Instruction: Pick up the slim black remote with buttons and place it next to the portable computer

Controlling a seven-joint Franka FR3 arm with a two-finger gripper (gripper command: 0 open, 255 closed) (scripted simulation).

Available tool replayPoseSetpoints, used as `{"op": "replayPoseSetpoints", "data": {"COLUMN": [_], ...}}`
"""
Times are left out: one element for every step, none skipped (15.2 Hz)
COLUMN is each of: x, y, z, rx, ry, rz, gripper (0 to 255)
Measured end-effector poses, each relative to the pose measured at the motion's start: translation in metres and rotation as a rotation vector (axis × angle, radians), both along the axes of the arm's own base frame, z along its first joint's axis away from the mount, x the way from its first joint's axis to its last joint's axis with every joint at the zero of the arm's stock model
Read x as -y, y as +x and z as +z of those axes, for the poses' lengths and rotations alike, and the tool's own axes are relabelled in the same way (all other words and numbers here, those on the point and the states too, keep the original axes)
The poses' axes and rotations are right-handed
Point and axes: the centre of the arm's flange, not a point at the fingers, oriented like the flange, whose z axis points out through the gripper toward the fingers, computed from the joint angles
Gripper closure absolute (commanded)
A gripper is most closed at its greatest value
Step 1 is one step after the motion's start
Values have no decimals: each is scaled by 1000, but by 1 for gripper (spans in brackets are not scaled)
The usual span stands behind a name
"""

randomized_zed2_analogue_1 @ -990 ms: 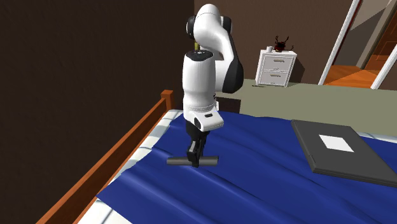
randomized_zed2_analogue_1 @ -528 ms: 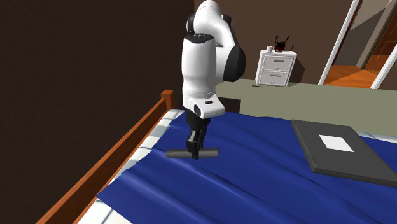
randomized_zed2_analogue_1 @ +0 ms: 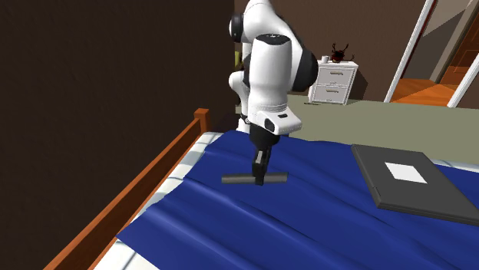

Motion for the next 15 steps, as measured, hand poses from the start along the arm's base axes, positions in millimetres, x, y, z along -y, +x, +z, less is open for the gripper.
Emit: {"op": "replayPoseSetpoints", "data": {"x": [-11,-28,-38,-49,-59,-72,-83,-92,-104,-115,-127,-139,-152,-162,-176], "y": [-7,-14,-19,-27,-30,-39,-43,-54,-62,-66,-72,-80,-86,-92,-96], "z": [1,1,2,4,1,2,3,4,2,-1,2,3,4,3,3], "rx": [0,0,0,0,0,0,0,0,0,0,0,0,0,0,0], "ry": [0,0,0,0,0,0,0,0,0,0,0,0,0,0,0], "rz": [0,1,1,0,0,1,0,0,1,1,0,1,1,1,1], "gripper": [255,255,255,255,255,255,255,255,255,255,255,255,255,255,255]}}
